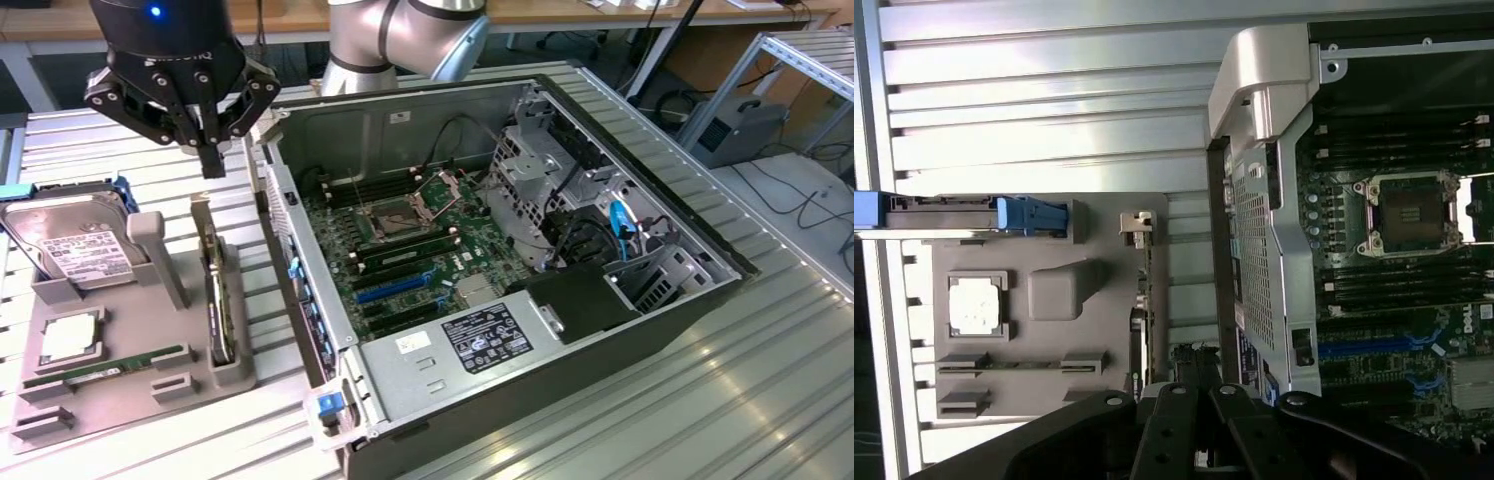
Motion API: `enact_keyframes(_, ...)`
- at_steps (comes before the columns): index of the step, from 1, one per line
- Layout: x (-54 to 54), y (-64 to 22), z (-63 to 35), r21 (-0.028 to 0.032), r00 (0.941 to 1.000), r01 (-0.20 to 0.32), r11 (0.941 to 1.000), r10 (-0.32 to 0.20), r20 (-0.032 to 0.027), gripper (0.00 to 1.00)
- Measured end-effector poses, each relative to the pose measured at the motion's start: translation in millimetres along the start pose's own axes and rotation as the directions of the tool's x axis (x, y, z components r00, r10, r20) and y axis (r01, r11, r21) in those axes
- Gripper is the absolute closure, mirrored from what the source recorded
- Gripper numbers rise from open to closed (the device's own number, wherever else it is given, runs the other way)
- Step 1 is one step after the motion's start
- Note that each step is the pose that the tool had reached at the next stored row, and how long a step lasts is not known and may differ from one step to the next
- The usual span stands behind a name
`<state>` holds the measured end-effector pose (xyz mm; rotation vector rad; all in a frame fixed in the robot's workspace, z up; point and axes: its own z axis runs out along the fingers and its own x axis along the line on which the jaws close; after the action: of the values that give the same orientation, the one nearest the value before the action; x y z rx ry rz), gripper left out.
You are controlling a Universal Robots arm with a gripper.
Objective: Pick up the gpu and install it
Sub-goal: 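Reach for the gpu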
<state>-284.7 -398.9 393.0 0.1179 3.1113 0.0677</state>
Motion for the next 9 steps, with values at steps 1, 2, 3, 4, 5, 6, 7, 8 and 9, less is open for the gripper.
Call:
enact_keyframes(1, 0.6, 0.0, 0.0, 0.0000, 1.0000, 0.000, 1.0000, 0.000, 0.0000, 0.89)
enact_keyframes(2, 1.4, -0.1, -0.1, 0.0000, 1.0000, 0.000, 1.0000, 0.000, 0.0000, 0.89)
enact_keyframes(3, 2.3, -0.2, -0.1, 0.0000, 1.0000, 0.000, 1.0000, 0.000, 0.0000, 0.89)
enact_keyframes(4, 3.1, -0.2, -0.1, 0.0000, 1.0000, 0.000, 1.0000, 0.000, -0.0001, 0.89)
enact_keyframes(5, 3.9, -0.3, -0.1, 0.0001, 1.0000, 0.000, 1.0000, 0.000, -0.0001, 0.89)
enact_keyframes(6, 4.8, -0.4, -0.2, 0.0000, 1.0000, 0.000, 1.0000, 0.000, -0.0001, 0.89)
enact_keyframes(7, 6.3, -0.5, -0.2, 0.0000, 1.0000, 0.000, 1.0000, 0.000, 0.0000, 0.89)
enact_keyframes(8, 7.5, -0.6, -0.2, 0.0000, 1.0000, 0.000, 1.0000, 0.000, 0.0000, 0.89)
enact_keyframes(9, 8.4, -0.6, -0.3, 0.0001, 1.0000, 0.000, 1.0000, 0.000, 0.0000, 0.89)
